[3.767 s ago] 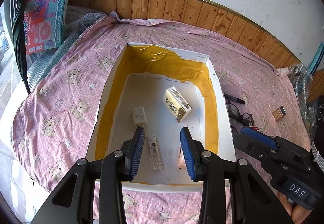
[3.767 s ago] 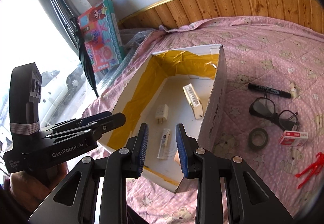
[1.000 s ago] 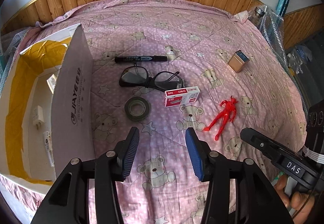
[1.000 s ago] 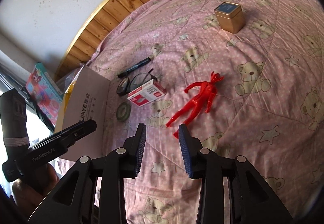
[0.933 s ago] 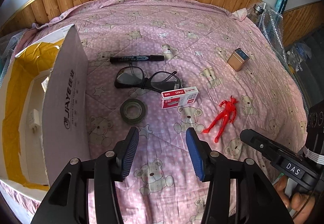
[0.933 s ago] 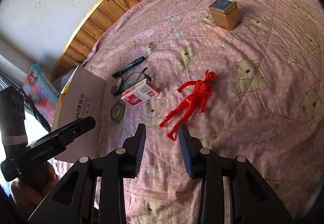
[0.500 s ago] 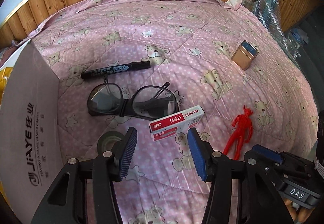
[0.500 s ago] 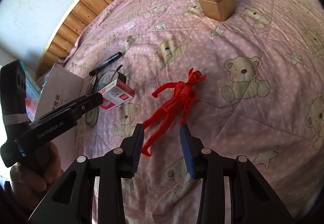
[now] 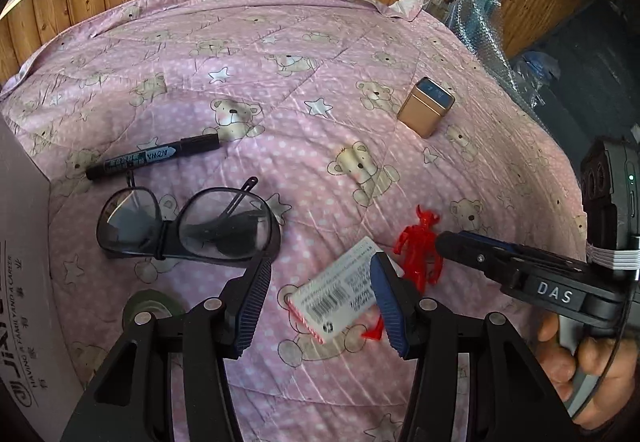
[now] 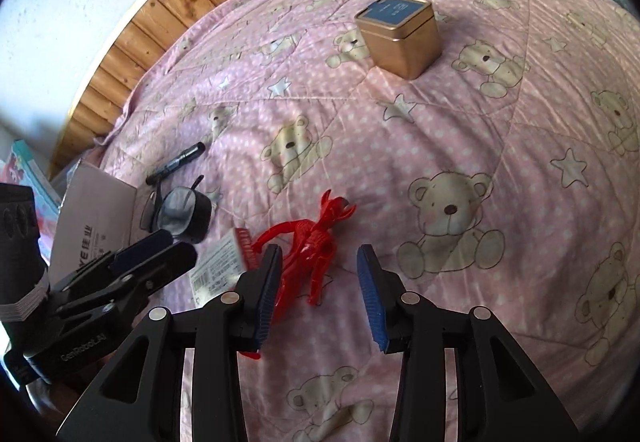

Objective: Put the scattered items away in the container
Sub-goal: 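Grasp the red toy figure with the right tool while the left tool grasps the staples box, then carry the staples box and red figure over the box with both tools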

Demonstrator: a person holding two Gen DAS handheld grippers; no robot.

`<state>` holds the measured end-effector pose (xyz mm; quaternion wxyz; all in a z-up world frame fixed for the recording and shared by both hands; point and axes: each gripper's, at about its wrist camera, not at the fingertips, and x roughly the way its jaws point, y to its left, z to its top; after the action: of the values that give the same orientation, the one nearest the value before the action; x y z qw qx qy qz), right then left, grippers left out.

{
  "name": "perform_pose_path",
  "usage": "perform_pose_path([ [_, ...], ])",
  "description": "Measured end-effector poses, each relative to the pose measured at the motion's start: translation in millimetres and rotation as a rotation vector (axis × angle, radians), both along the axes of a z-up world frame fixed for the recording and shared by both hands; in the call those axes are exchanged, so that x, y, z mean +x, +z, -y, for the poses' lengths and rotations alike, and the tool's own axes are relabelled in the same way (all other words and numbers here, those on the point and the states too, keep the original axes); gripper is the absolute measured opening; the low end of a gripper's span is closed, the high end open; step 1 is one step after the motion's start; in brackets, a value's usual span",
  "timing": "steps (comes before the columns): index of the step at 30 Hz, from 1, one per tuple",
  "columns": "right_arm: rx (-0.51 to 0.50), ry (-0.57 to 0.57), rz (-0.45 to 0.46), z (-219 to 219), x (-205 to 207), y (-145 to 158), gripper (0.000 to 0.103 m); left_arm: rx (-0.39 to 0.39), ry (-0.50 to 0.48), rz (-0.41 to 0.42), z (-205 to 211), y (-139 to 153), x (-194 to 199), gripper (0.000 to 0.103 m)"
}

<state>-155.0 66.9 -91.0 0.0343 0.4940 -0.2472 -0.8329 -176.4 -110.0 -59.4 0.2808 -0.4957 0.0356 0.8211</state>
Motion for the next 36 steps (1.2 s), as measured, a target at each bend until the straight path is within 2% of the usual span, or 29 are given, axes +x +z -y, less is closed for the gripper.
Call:
perform_pose_path([
  [2, 0.014, 0.023, 0.008, 12.6, -1.5, -5.9, 0.046, -0.017, -0.012, 0.006, -5.3, -8.7, -4.1, 0.053],
  [3, 0.055, 0.035, -0.009, 18.9, -1.0, -4.6, 0.043, -0.021, -0.027, 0.016, -7.8, -12.9, -4.5, 0.053],
  [5, 0.106, 0.093, -0.031, 25.5, -2.9, -3.6, 0.036, -0.011, -0.059, 0.035, -12.1, -19.0, 0.3, 0.049],
  [7, 0.087, 0.13, -0.04, 23.8, -6.8, -3.9, 0.025, 0.0, -0.048, 0.077, -8.1, -27.7, 1.8, 0.049],
  [10, 0.202, 0.127, -0.083, 21.3, -8.5, 6.0, 0.021, 0.063, -0.047, 0.156, -1.0, -30.8, 8.5, 0.049],
  [14, 0.15, 0.095, -0.067, 8.4, -12.8, 3.3, 0.024, 0.009, -0.041, 0.111, -5.1, -28.5, 22.1, 0.049],
  [16, 0.125, 0.115, -0.039, 11.7, -17.4, -3.3, 0.035, 0.013, -0.013, 0.103, -5.4, -30.1, 19.0, 0.051],
  [17, 0.136, 0.127, -0.045, 16.4, -18.7, -4.9, 0.035, 0.014, -0.009, 0.098, -7.0, -31.2, 17.8, 0.051],
  [18, 0.155, 0.138, -0.055, 20.0, -19.5, -5.2, 0.033, 0.008, -0.012, 0.083, -9.9, -31.8, 17.8, 0.051],
  [19, 0.168, 0.146, -0.055, 21.8, -20.0, -4.4, 0.027, -0.008, -0.02, 0.066, -13.7, -31.9, 18.6, 0.051],
  [21, 0.099, 0.14, -0.055, 15.3, -18.6, -0.6, 0.016, -0.047, -0.026, 0.042, -19.4, -32.3, 19.4, 0.047],
  [22, 0.109, 0.137, -0.059, 13.8, -16.0, 3.3, 0.016, -0.06, -0.008, 0.043, -18.5, -31.6, 18.5, 0.041],
  [23, 0.13, 0.14, -0.068, 12.8, -12.2, 8.2, 0.016, -0.062, 0.014, 0.055, -15.1, -30.8, 17.3, 0.04],
  [25, 0.102, 0.144, -0.074, 7.4, -4.5, 14.3, 0.016, -0.033, 0.062, 0.082, -4.6, -26.2, 16.9, 0.04],
  [28, 0.105, 0.157, -0.06, 7.1, 2.2, 11.2, 0.016, -0.01, 0.088, 0.079, 3.5, -21.7, 21.7, 0.041],
  [30, 0.105, 0.154, -0.02, 8.5, 1.6, -2.8, 0.02, -0.029, 0.092, 0.098, -0.3, -32.2, 20.3, 0.045],
  [31, 0.102, 0.147, -0.025, 8.2, 3.1, -7.2, 0.02, -0.032, 0.095, 0.066, -3.2, -33.0, 21.7, 0.051],
  [33, 0.103, 0.141, -0.032, 8.0, 7.0, -5.9, 0.017, -0.068, 0.067, 0.026, -14.5, -33.6, 24.9, 0.053],
  [34, 0.083, 0.134, -0.033, 6.4, 8.7, -3.9, 0.017, -0.097, 0.064, 0.013, -17.7, -33.0, 26.0, 0.044],
  [35, 0.073, 0.132, -0.041, 5.9, 10.4, -1.0, 0.017, -0.113, 0.059, 0.007, -18.6, -31.7, 26.6, 0.039],
  [36, 0.082, 0.135, -0.053, 6.7, 12.6, 3.3, 0.017, -0.103, 0.056, 0.017, -16.5, -29.3, 26.6, 0.039],
])
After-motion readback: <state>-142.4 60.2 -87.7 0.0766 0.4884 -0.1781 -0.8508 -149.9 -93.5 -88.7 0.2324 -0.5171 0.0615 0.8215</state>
